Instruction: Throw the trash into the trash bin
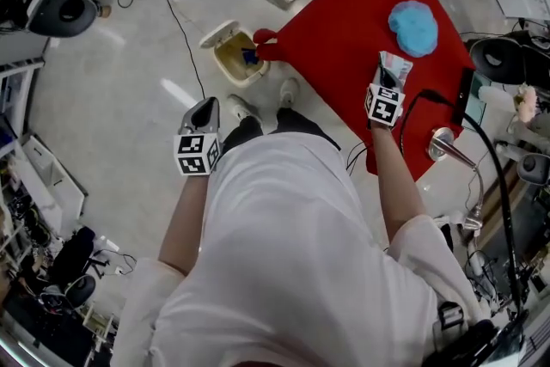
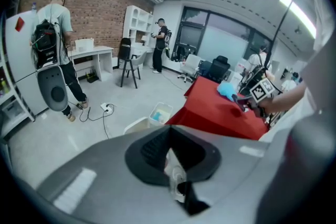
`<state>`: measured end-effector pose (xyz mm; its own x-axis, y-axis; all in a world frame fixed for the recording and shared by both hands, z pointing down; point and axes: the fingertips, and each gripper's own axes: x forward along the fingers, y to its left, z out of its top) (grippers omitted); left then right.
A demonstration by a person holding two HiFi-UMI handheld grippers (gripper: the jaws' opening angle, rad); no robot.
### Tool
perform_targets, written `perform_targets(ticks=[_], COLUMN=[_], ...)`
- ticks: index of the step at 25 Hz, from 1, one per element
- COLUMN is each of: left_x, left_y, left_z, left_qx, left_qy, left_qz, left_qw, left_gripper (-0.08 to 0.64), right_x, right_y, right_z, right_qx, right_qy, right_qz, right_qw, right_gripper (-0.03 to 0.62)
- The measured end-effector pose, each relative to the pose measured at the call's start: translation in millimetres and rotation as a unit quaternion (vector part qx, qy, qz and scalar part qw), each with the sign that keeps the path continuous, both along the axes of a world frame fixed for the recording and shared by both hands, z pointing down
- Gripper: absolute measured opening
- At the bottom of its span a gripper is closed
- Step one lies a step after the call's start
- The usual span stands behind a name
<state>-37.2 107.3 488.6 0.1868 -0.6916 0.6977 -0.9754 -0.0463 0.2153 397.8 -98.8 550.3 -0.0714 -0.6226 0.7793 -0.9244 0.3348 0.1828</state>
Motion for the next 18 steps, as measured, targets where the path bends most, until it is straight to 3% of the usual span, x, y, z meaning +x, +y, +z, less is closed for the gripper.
perform_targets(ticks=[10,18], left_x=[-28,-34], left_y=[22,40], left_z=[-3,0], left_qx=[0.008,0.008], left_qy=[-0.001,0.002], left_qz=[-0.031,-0.054], left_qw=[0.9995,0.9985], left_gripper=[0.005,0.005], right_x=[-104,-178], right_y=[10,27], right_z=[-12,-12], right_qx=[0.002,-0.009], right_qy=[-0.034,-0.064], right_qz=[-0.103,-0.184], right_qw=[0.994,0.981], right_gripper=[0.002,0.002])
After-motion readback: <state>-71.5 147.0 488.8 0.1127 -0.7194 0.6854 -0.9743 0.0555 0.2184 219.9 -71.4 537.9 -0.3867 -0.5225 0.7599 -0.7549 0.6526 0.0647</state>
